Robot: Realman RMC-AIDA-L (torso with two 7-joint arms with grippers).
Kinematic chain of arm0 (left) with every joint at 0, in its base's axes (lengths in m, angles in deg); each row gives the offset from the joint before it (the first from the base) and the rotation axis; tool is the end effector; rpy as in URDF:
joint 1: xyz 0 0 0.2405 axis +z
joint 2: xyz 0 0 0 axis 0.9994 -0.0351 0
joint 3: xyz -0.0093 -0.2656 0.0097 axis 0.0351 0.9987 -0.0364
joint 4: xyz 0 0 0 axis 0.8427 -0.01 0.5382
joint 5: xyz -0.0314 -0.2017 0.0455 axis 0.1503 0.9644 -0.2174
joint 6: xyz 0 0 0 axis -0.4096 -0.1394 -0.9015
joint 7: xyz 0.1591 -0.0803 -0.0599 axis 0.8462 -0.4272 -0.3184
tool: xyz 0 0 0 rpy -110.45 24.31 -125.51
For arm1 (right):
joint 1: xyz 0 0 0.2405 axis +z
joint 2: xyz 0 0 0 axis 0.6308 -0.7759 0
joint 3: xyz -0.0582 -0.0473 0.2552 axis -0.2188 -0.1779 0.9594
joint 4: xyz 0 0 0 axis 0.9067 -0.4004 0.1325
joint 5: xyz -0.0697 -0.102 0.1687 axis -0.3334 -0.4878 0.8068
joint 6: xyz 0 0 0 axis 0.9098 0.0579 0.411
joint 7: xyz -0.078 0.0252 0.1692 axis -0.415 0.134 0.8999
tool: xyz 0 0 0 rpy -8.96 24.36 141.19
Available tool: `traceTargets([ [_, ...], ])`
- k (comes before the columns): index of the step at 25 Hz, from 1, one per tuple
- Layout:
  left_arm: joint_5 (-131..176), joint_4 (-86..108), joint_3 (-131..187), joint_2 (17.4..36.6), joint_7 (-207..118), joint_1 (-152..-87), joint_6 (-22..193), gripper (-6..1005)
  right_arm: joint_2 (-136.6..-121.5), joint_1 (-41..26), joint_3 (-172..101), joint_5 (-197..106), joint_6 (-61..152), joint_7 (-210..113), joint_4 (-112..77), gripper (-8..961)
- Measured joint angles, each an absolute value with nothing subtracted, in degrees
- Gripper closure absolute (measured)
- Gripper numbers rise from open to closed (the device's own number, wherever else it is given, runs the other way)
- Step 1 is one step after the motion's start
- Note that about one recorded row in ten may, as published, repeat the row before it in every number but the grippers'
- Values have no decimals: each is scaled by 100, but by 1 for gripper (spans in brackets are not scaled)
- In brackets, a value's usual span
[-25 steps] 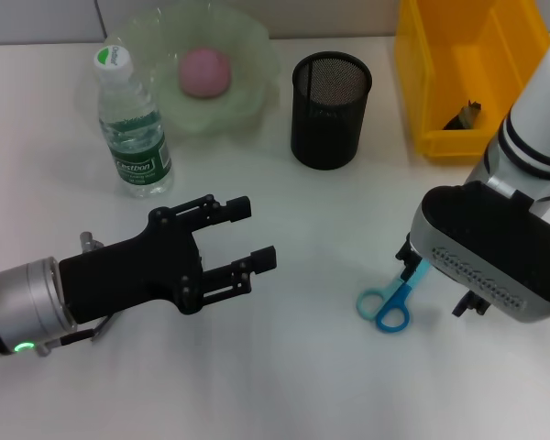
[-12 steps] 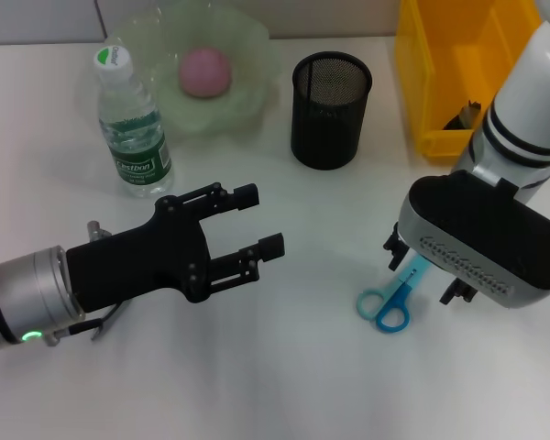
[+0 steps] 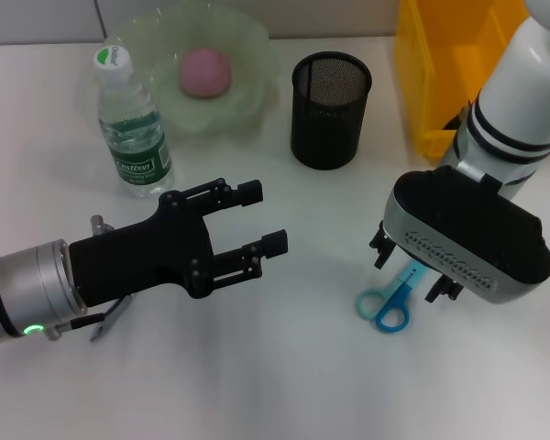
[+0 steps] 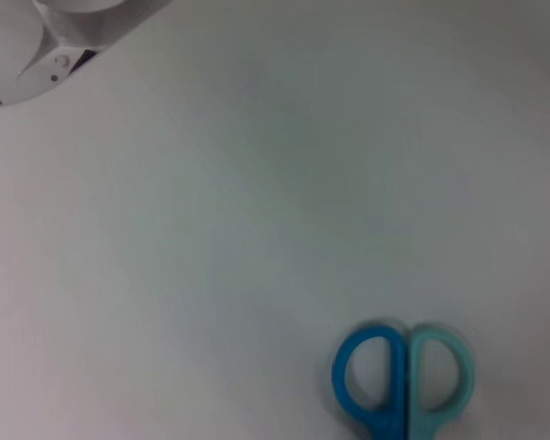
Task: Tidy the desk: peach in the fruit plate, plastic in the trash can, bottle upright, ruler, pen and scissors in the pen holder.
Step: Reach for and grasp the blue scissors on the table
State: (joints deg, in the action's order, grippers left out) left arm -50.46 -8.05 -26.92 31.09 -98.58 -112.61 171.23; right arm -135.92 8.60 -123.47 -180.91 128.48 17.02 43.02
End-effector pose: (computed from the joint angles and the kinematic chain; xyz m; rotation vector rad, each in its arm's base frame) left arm -0.2311 0.2917 -0.0774 -2.6529 -0.4032 -1.1391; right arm 0.1828 0.3537 -0.0979 2.4380 1.2227 0.8730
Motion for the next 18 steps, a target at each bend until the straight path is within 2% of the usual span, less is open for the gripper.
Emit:
traceTargets([
  [18,-5064,-813,-2700,3102,-9851,-11283,17100,303,-13599,781,-12416,-18088,12647,1791,4163,261],
])
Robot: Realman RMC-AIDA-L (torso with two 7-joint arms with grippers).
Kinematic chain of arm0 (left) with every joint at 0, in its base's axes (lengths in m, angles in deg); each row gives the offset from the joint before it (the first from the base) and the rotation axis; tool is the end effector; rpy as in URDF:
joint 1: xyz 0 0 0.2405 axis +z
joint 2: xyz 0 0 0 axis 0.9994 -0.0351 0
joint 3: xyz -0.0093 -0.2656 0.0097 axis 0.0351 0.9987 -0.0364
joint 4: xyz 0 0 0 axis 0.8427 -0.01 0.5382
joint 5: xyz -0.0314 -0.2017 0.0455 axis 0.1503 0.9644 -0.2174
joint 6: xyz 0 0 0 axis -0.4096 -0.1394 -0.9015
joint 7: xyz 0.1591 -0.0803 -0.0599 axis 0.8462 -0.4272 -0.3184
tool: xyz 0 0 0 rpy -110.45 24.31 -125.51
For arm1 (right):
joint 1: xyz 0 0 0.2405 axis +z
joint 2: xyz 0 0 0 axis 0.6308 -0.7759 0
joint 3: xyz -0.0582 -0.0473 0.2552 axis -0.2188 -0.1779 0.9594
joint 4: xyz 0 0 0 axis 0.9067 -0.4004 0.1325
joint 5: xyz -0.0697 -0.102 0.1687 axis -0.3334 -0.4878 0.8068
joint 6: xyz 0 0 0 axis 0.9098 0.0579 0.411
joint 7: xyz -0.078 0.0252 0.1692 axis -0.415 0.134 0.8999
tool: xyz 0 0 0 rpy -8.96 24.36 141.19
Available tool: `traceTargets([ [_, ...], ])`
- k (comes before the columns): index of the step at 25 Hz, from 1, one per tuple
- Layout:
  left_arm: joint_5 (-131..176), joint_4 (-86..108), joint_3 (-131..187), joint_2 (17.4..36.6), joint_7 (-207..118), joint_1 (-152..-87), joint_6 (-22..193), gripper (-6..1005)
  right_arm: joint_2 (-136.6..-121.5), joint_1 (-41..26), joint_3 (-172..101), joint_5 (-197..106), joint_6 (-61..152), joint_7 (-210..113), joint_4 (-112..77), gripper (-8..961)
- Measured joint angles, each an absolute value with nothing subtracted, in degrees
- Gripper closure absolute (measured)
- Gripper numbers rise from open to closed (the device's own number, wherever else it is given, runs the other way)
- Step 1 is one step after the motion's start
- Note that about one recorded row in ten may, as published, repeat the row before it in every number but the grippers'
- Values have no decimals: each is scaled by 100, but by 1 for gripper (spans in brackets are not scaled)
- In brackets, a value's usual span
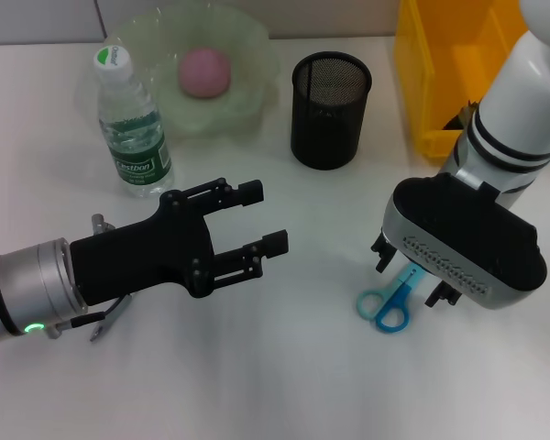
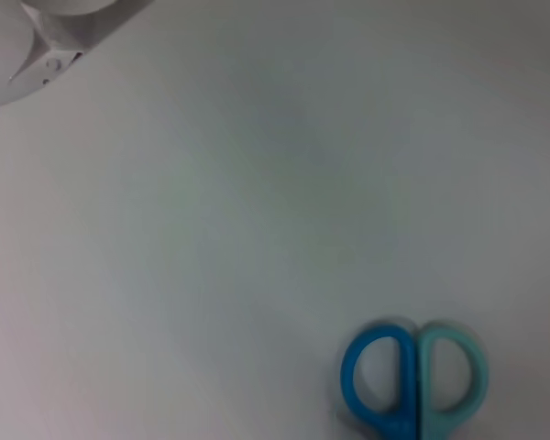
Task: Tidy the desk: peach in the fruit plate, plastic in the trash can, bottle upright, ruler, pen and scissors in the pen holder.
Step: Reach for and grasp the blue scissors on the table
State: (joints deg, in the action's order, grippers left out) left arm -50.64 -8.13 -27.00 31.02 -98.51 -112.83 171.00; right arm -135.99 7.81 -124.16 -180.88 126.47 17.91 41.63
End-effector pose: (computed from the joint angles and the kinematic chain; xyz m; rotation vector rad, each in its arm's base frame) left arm -0.2309 0.2928 -0.0776 -2.6583 -0.3957 -1.1306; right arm 0.1911 0.3532 -0.1024 2.4622 1.1913 0.8803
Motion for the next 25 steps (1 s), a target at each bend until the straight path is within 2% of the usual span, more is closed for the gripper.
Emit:
traceTargets([
  [25,-5064,-818,-2700,3091,-9859,-11286,17109,302,-13617,802,-12676,-18087,12406,1892,3980,261],
])
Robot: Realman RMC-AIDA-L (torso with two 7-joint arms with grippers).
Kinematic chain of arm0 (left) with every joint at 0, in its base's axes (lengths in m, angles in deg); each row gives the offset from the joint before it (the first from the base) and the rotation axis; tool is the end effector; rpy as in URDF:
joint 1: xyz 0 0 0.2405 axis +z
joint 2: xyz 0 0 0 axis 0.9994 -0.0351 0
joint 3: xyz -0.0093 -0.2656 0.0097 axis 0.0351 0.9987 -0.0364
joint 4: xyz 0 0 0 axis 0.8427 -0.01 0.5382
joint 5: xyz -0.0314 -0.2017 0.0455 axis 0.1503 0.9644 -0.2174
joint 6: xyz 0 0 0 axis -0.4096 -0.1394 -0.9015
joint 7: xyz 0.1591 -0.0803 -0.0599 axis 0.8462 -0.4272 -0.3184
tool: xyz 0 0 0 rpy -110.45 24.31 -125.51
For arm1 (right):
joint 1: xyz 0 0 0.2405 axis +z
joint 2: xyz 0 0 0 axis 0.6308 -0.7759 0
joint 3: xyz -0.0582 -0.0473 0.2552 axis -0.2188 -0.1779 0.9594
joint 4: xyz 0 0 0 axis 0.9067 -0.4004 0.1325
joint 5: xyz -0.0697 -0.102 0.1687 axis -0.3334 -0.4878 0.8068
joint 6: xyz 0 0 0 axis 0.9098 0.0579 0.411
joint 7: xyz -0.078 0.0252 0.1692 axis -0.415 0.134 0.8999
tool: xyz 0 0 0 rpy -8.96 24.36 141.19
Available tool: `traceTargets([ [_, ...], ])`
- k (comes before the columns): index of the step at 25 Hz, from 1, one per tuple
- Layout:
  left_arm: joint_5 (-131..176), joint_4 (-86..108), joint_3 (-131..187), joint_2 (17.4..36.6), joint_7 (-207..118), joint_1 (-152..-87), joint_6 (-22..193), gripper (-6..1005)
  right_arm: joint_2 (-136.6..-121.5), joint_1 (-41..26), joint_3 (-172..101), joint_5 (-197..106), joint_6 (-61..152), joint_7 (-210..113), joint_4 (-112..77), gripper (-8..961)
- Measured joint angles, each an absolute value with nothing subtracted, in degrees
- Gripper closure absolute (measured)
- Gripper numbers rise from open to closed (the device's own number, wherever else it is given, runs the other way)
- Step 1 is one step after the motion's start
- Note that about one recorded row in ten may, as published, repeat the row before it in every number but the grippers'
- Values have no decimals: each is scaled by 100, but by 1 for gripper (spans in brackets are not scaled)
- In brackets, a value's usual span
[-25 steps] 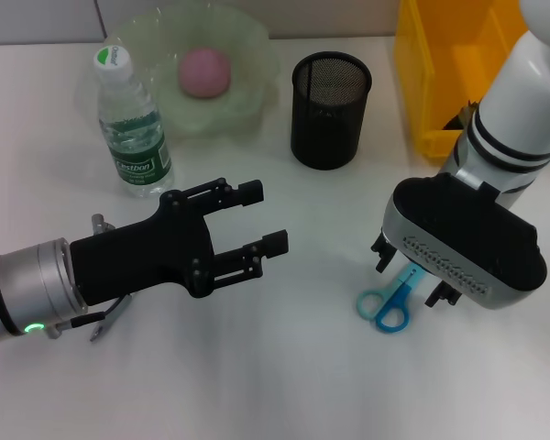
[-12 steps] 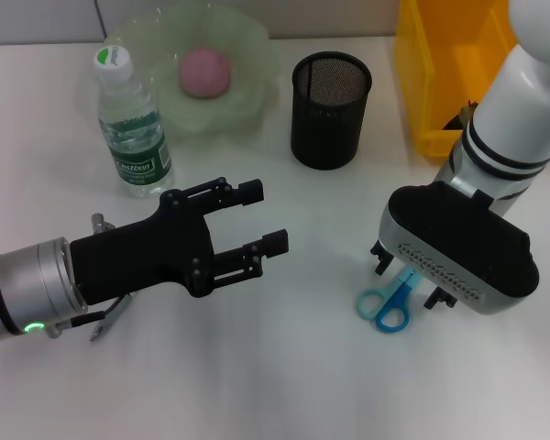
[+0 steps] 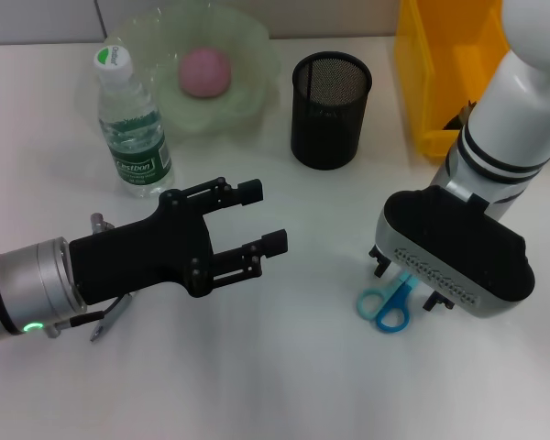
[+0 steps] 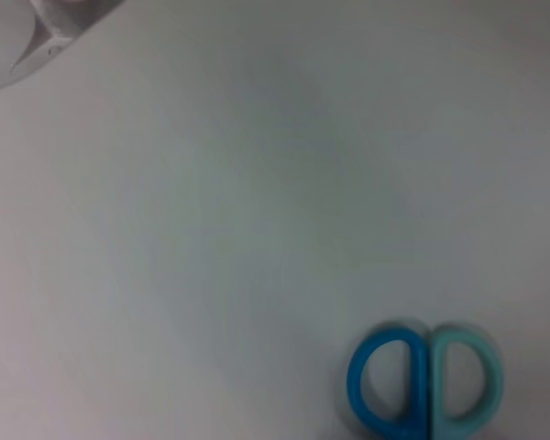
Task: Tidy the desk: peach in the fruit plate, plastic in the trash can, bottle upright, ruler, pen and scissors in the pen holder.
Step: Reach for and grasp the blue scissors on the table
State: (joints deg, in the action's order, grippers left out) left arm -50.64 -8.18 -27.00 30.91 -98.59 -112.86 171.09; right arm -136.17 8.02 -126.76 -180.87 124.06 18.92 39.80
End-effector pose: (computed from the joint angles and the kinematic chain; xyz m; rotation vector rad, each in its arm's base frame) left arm -0.2310 0.2931 -0.0768 -2.6593 -0.3941 -1.1303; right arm 0.1960 0.3522 -0.1109 2.4468 1.1956 0.9048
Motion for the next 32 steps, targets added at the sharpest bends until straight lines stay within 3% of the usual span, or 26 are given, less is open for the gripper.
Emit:
traceTargets([
  [32,-5064,-897,-2700,3082,-9866,-11286,17123,302,-13617,968,-12682,-18016,12378,1982,3690,288],
])
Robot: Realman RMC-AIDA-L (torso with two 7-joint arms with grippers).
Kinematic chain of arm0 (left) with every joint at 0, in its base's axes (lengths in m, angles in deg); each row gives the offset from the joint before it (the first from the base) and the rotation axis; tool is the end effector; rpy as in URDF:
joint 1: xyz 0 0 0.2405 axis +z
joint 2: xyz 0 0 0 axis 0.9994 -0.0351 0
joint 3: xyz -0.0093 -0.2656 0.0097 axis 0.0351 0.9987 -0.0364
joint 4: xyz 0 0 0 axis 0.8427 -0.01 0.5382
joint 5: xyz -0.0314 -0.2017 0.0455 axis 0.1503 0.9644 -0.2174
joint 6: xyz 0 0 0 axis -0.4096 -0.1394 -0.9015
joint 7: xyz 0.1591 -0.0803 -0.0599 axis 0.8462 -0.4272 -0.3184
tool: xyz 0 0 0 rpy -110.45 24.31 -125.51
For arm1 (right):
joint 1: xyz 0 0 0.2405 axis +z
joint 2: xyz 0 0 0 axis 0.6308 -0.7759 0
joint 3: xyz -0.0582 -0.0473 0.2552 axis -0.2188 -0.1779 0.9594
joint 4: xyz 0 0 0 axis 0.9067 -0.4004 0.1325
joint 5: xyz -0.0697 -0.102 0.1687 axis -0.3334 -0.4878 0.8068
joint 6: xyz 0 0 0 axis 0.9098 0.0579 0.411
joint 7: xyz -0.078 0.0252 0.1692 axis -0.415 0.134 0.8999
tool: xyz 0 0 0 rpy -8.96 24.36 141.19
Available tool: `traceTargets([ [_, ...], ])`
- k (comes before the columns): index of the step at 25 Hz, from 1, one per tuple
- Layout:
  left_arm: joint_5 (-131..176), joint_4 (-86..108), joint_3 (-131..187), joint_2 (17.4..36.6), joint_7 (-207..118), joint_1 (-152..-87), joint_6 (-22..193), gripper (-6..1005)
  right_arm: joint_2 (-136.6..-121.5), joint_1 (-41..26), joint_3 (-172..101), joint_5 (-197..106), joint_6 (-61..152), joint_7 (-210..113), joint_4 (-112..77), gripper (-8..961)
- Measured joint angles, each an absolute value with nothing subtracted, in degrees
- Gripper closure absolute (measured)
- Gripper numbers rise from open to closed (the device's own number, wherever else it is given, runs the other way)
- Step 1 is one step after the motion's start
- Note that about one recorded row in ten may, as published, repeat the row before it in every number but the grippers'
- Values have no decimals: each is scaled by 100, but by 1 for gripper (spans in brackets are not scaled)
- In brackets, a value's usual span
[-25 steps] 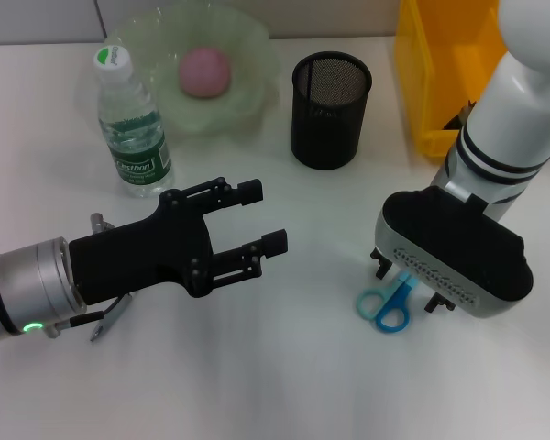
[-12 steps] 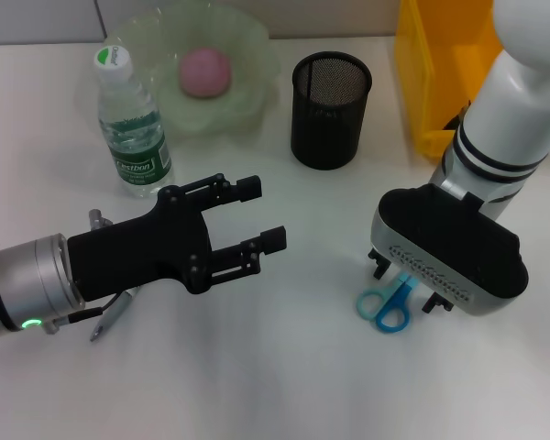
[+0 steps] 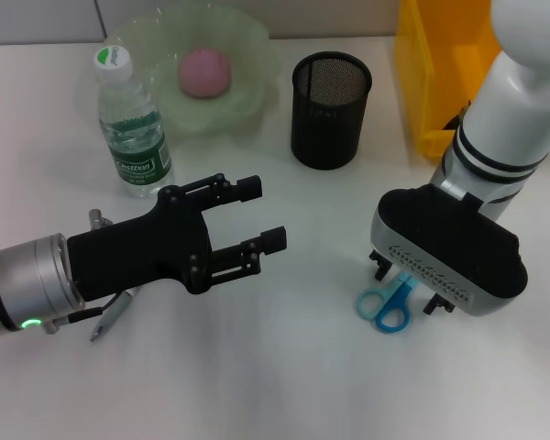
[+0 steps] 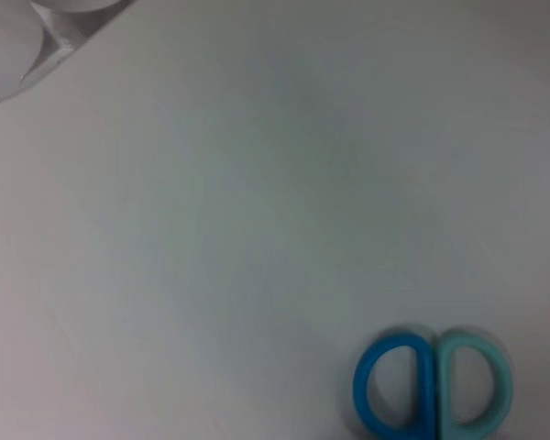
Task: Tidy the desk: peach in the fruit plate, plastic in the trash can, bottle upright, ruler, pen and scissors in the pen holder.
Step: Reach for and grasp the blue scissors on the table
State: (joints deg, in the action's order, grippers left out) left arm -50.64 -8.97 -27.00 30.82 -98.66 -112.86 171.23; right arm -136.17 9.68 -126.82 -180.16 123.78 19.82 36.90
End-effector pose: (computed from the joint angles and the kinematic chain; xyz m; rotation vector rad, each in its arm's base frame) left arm -0.2299 0.2947 -0.0745 -2.6602 -0.3743 -1.1282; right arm 0.1970 0.3531 -0.1135 2.4469 1.1556 0.9068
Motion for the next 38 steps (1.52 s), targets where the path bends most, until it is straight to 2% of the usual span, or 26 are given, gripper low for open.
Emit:
traceTargets([
  [20,-5034,-911,-2700,3082,-9868,-11294,17088,302,-13618,1003,-12692,-18040,12321,1941,3572,343],
  [31,-5028,-915,-2700,3082,-9868,-11295,17106,302,-13618,1002,-12670,-18043,12281,2017,3712,452],
  [36,-5027,-915,-2700,3082,-9868,-11291,17114,302,-13618,987,-12694,-18057,12300,2043,3703,568],
  [38,-5027,-915,-2700,3081,-9868,-11289,17112,302,-13617,985,-12694,-18057,12306,2051,3702,567],
])
